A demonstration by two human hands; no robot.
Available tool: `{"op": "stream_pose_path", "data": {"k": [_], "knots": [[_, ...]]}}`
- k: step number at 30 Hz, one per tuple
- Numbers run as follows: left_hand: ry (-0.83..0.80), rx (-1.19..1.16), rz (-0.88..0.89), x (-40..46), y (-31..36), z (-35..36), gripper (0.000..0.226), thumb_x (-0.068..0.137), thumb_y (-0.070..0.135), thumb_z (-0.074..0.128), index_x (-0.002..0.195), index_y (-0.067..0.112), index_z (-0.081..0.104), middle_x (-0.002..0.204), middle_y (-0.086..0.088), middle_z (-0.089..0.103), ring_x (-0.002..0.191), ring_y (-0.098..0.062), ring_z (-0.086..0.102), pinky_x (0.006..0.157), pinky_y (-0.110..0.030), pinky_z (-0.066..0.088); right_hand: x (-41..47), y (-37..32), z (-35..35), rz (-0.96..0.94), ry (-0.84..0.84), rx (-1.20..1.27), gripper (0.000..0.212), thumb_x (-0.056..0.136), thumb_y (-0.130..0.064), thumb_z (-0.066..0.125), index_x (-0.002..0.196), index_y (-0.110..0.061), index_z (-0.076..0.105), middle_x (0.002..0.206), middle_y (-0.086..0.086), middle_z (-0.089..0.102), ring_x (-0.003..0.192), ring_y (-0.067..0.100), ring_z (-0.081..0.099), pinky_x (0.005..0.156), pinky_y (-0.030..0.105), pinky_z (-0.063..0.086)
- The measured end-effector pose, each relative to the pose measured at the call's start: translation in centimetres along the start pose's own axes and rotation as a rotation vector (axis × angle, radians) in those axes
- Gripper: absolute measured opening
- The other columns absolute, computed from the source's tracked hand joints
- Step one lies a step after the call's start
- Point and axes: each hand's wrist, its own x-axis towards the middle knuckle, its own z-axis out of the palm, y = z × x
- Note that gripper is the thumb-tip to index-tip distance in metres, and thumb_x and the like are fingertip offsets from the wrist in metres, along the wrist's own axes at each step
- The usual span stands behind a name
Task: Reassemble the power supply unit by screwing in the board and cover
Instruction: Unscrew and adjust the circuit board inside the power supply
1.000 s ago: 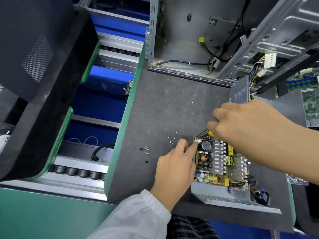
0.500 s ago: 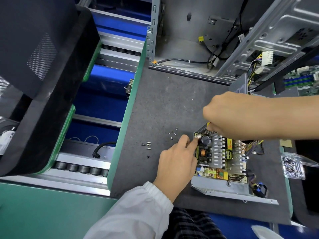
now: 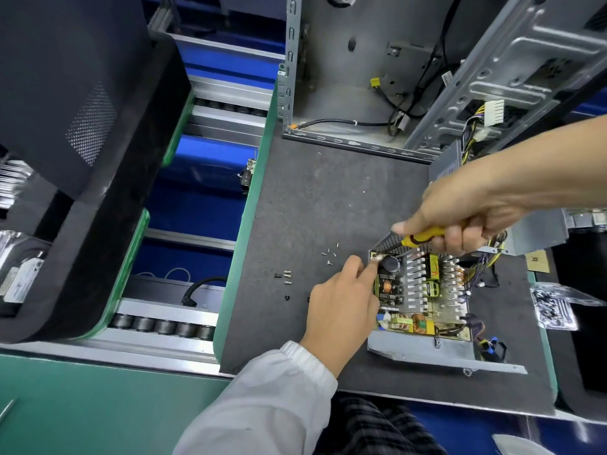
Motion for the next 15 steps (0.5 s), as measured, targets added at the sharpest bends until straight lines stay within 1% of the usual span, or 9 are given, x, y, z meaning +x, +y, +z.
{"op": "stream_pose_path", "data": {"k": [2, 5, 6, 7, 9, 11, 13, 14, 15], "knots": [[0.016, -0.003, 0.008, -0.1, 0.0, 0.0, 0.042, 0.083, 0.012, 0.065, 0.124, 0.015, 0.066, 0.095, -0.001, 0.058, 0.059, -0.016, 0.057, 0.045, -0.022, 0.027, 0.2, 0.2, -0.1, -0.142, 0.152, -0.447, 0.038, 0.088, -0.02, 0.066, 0.062, -0.004, 0.045, 0.042, 0.005, 0.039, 0.03, 0.014, 0.03, 0.03, 0.014, 0.02], [0.022, -0.002, 0.008, -0.1, -0.2, 0.1, 0.043, 0.085, 0.012, 0.063, 0.128, 0.016, 0.063, 0.1, -0.002, 0.058, 0.062, -0.018, 0.058, 0.046, -0.024, 0.03, 0.3, 0.4, 1.4, -0.482, 0.528, -1.398, 0.008, 0.085, -0.013, 0.057, 0.086, -0.005, 0.057, 0.077, 0.01, 0.061, 0.062, 0.024, 0.06, 0.044, 0.031, 0.04], [0.016, 0.001, 0.004, -0.1, -0.3, 0.1, 0.043, 0.085, 0.012, 0.061, 0.128, 0.015, 0.063, 0.101, -0.003, 0.058, 0.063, -0.019, 0.058, 0.047, -0.025, 0.031, 0.6, 0.7, 2.0, -0.65, 0.65, -1.673, 0.005, 0.082, -0.013, 0.058, 0.087, -0.011, 0.06, 0.081, 0.007, 0.061, 0.067, 0.023, 0.062, 0.044, 0.032, 0.036], [0.006, -0.004, -0.002, -0.1, -0.3, 0.2, 0.041, 0.086, 0.011, 0.059, 0.126, 0.014, 0.063, 0.103, -0.004, 0.058, 0.064, -0.02, 0.058, 0.047, -0.026, 0.032, 0.6, 1.0, 2.5, -0.748, 0.728, -1.89, 0.006, 0.074, -0.013, 0.063, 0.078, -0.016, 0.063, 0.074, 0.003, 0.06, 0.061, 0.021, 0.061, 0.041, 0.029, 0.029], [0.003, -0.018, -0.006, 0.0, -0.5, 0.3, 0.037, 0.087, 0.011, 0.055, 0.123, 0.013, 0.062, 0.105, -0.004, 0.056, 0.065, -0.022, 0.057, 0.048, -0.028, 0.033, -0.1, 1.6, 3.0, -0.817, 0.759, -2.076, 0.013, 0.053, -0.01, 0.065, 0.053, -0.023, 0.062, 0.049, 0.0, 0.052, 0.041, 0.017, 0.044, 0.041, 0.024, 0.019], [0.014, -0.017, -0.005, 0.0, -0.6, 0.4, 0.041, 0.091, 0.014, 0.051, 0.131, 0.017, 0.057, 0.108, -0.003, 0.053, 0.07, -0.021, 0.057, 0.05, -0.03, 0.032, 0.7, 2.5, 3.0, -0.83, 0.737, -2.14, 0.014, 0.047, -0.008, 0.06, 0.045, -0.022, 0.061, 0.041, -0.001, 0.045, 0.038, 0.017, 0.032, 0.039, 0.022, 0.015], [0.028, -0.002, -0.002, 0.1, -0.7, 0.6, 0.046, 0.093, 0.017, 0.048, 0.139, 0.02, 0.05, 0.11, -0.001, 0.051, 0.074, -0.02, 0.057, 0.051, -0.031, 0.031, -0.2, 2.3, 3.5, -0.765, 0.615, -2.085, 0.015, 0.042, -0.004, 0.058, 0.046, -0.019, 0.061, 0.043, 0.003, 0.043, 0.036, 0.017, 0.041, 0.038, 0.021, 0.012], [0.03, 0.003, 0.002, 0.1, -0.7, 0.7, 0.047, 0.093, 0.017, 0.049, 0.14, 0.02, 0.05, 0.11, -0.001, 0.051, 0.073, -0.019, 0.057, 0.051, -0.03, 0.03, -0.6, 2.1, 3.7, -0.709, 0.523, -1.985, 0.016, 0.046, -0.003, 0.06, 0.055, -0.017, 0.059, 0.052, 0.005, 0.05, 0.044, 0.019, 0.051, 0.04, 0.023, 0.019], [0.029, 0.001, 0.004, 0.1, -0.7, 0.7, 0.047, 0.091, 0.016, 0.051, 0.138, 0.019, 0.052, 0.108, -0.001, 0.052, 0.07, -0.019, 0.056, 0.05, -0.03, 0.03, -0.7, 1.9, 3.6, -0.682, 0.514, -1.864, 0.017, 0.06, -0.003, 0.06, 0.063, -0.017, 0.051, 0.062, 0.006, 0.053, 0.055, 0.022, 0.057, 0.045, 0.026, 0.028]]}}
